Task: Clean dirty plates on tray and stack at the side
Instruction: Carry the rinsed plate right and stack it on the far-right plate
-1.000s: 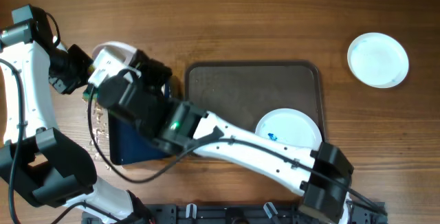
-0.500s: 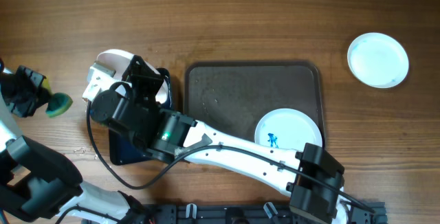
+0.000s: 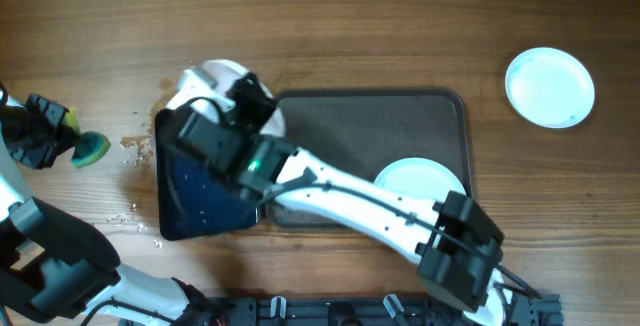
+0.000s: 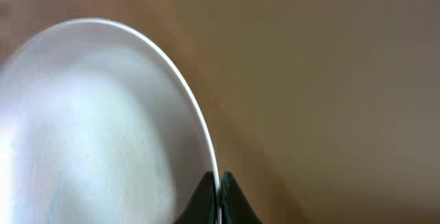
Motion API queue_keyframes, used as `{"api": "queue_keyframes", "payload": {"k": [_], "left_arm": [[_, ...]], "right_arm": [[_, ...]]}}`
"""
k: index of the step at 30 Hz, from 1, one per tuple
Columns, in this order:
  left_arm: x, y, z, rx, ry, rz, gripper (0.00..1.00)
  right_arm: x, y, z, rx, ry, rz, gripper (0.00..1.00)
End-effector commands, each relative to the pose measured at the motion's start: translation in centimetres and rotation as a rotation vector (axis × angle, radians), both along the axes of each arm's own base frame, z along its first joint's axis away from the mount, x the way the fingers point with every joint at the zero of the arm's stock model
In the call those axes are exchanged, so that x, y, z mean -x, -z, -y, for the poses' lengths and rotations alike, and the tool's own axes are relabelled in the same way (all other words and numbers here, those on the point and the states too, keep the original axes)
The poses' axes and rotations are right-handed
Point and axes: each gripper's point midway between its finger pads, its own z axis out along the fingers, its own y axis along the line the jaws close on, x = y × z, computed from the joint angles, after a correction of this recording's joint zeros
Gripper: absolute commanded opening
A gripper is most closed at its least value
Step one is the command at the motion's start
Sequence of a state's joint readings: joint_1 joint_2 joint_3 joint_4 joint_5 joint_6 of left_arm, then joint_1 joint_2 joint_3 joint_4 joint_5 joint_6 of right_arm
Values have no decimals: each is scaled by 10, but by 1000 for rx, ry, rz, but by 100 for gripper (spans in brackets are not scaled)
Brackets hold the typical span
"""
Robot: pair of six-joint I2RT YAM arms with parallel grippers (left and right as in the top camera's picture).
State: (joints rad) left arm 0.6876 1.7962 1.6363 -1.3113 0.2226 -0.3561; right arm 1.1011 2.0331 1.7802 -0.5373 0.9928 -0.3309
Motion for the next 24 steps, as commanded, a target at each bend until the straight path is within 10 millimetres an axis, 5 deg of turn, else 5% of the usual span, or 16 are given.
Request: {"api": "queue_keyframes", "payload": {"k": [1, 4, 8, 10, 13, 16, 17, 18, 22, 24], "left_arm": [[-3, -6, 2, 4, 13, 26, 4], [-12, -6, 13, -1, 53, 31, 4], [-36, -7, 45, -12, 156, 51, 4], [-48, -7, 68, -16, 225, 62, 4], [-64, -8, 108, -20, 341, 75, 4], [-77, -8, 153, -25, 470, 94, 4], [-81, -8, 168, -27, 511, 101, 4], [-84, -6, 184, -32, 556, 102, 4], [-87, -1, 222, -70, 669, 91, 4], [-87, 1, 237, -71, 708, 92, 4]], "right_arm": [[12, 52, -4, -236, 10, -297, 4], [20, 61, 2, -427, 38, -559, 4], [0, 13, 43, -543, 76, -548, 4], [-16, -10, 80, -601, 151, -512, 5], [-47, -21, 169, -701, 410, -470, 4], [-62, -5, 268, -809, 714, -504, 5], [-65, 0, 315, -848, 846, -491, 4], [-66, 2, 363, -891, 967, -468, 4], [-57, 13, 479, -1049, 1212, -416, 4], [-38, 42, 540, -1139, 1362, -422, 4]]}}
